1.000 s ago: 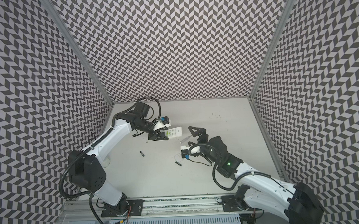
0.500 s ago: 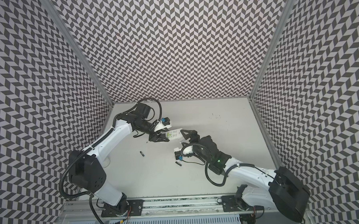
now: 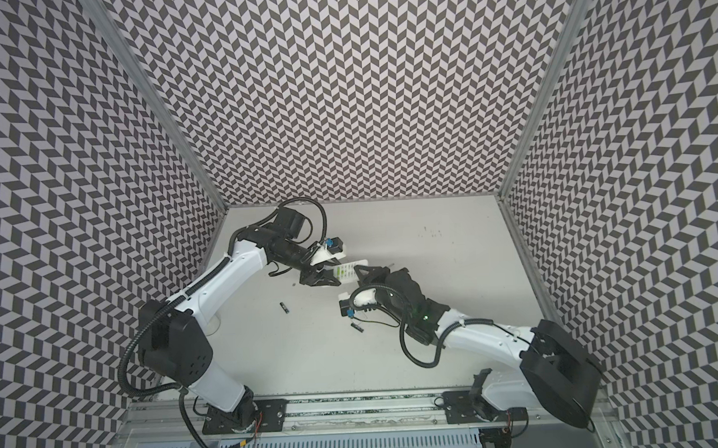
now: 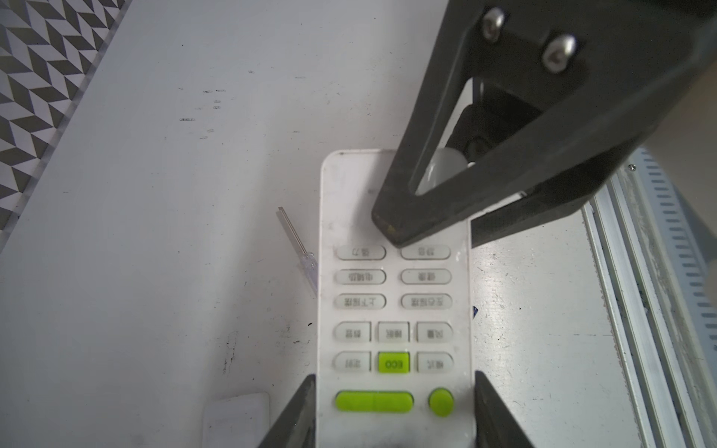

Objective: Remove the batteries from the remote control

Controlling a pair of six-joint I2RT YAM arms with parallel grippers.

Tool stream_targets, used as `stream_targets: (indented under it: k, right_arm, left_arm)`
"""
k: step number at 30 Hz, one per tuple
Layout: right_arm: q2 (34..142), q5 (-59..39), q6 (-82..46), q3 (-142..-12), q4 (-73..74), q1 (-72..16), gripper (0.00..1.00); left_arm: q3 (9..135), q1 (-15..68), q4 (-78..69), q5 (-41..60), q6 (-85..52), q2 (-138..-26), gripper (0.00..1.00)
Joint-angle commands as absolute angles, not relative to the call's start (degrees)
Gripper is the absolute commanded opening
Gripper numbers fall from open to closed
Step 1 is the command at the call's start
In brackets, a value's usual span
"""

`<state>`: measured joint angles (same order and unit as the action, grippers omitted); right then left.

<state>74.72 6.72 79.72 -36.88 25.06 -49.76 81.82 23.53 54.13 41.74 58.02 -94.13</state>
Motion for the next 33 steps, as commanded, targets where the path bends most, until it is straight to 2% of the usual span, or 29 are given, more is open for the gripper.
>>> stream_targets:
  k: [1,5,9,11,16,20,27,33]
  right_arm:
    - [74.62,7.89,79.8,-37.04,29.07,-50.15,0.25]
    - [74.44,8.37,77.33,-38.52,26.19,-50.18,0.1]
    - [74.35,7.34,75.46,-39.4,24.8,-50.15,0.04]
    - [73.89,7.1,72.73,-40.42,22.02,-50.14,0.02]
    - [72.48,3.72,67.69,-38.17,23.4,-50.01,0.02]
    - [73.73,1.67,53.46,-42.17,18.55,-49.38,0.0]
    - [74.53,-19.03,30.73,-42.6,20.53,-43.56,0.0]
    - [75.28,-27.69,17.96,-40.95,28.04,-39.45,0.0]
  left_arm:
    - [81.18,23.67,54.45,42.3,59.11,-92.91,0.34]
    - [82.87,23.15,53.93,43.36,57.64,-92.58,0.5]
    - [83.96,22.89,54.55,42.42,58.64,-92.12,0.67]
    - [85.67,22.39,56.7,42.48,60.59,-91.59,0.7]
    - [90.61,20.83,61.07,42.99,63.65,-90.6,0.71]
    - [96.37,20.22,67.04,45.0,66.5,-90.33,0.71]
    - [102.05,19.98,71.31,45.16,67.28,-90.03,0.7]
    - [102.3,19.81,70.56,45.35,66.29,-90.07,0.65]
